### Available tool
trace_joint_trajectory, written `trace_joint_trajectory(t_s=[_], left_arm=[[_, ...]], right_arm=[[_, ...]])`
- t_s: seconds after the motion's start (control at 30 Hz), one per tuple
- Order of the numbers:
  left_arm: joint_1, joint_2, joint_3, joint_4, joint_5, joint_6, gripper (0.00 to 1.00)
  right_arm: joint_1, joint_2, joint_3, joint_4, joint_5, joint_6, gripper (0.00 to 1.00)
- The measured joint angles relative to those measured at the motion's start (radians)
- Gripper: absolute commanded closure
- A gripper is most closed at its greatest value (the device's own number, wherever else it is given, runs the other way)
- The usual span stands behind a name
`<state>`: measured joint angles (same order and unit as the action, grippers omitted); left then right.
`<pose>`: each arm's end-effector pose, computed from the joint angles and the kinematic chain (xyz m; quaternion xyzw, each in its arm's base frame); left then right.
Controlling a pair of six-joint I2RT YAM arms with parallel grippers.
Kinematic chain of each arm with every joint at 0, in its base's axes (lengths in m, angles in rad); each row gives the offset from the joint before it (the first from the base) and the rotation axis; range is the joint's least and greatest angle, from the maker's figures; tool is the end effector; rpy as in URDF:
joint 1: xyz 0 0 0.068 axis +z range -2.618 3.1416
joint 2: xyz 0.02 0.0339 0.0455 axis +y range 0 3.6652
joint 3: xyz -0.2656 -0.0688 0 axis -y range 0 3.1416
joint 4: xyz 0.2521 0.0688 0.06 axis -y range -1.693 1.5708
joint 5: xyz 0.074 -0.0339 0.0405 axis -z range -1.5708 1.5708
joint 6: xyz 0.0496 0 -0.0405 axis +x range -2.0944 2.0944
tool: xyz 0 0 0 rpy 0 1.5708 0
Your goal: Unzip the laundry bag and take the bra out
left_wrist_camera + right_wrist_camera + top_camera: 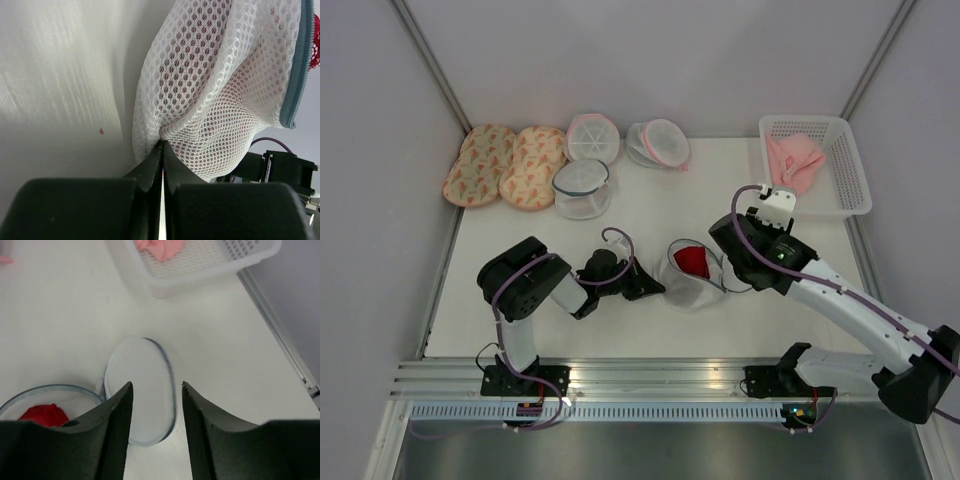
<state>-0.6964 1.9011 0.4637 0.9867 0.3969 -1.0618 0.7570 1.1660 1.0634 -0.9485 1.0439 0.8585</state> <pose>0.2232 -0.2116 0.0707 -0.0479 0.8358 -0.5076 0.2035 0.1904 0.1209 0.3056 0.1704 0.8302 -0.1720 0.5022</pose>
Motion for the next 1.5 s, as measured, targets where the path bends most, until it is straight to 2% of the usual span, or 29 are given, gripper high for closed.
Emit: trace_joint_trajectory(t_s=[0.1,0.2,0.33,0.6,0.87,0.97,1.07,1.17,1.27,1.37,1.5], left_arm=[[0.000,-0.035,-0.003,-0.063,-0.002,0.001,0.98],[0.000,-0.067,-0.002,-0.124,-0.002,0.008,0.98],[0.000,-0.103,-0.002,-0.189,-0.002,0.028,0.98],[0.000,-0.206,-0.046,-0.306,-0.003,0.088,0.98],[0.000,-0.240,-0.066,-0.334,-0.004,0.109,0.98],[0.000,-0.240,-0.066,-0.334,-0.004,0.110,0.98],[0.000,-0.240,-0.066,-0.334,-0.004,0.110,0.98],[0.000,-0.240,-0.066,-0.335,-0.004,0.110,0.98],[0.000,-0.240,-0.066,-0.335,-0.004,0.109,0.98],[0.000,-0.240,-0.065,-0.336,-0.004,0.109,0.98],[0.000,-0.240,-0.061,-0.343,-0.003,0.109,0.98]], right_arm=[[0.027,-0.074,0.000,0.063,-0.074,-0.085,0.44],[0.033,-0.117,-0.027,0.208,-0.221,-0.200,0.38],[0.030,-0.089,-0.071,0.351,-0.402,-0.300,0.37],[-0.074,0.018,-0.241,0.579,-0.781,-0.401,0.41],[-0.129,0.125,-0.289,0.738,-1.033,-0.439,0.44],[-0.132,0.144,-0.297,0.783,-1.104,-0.441,0.47],[-0.133,0.154,-0.307,0.815,-1.151,-0.444,0.59],[-0.133,0.163,-0.326,0.837,-1.186,-0.446,0.79],[-0.133,0.175,-0.347,0.847,-1.207,-0.446,0.84],[-0.134,0.179,-0.364,0.849,-1.209,-0.452,0.99],[-0.135,0.172,-0.365,0.838,-1.194,-0.459,0.99]])
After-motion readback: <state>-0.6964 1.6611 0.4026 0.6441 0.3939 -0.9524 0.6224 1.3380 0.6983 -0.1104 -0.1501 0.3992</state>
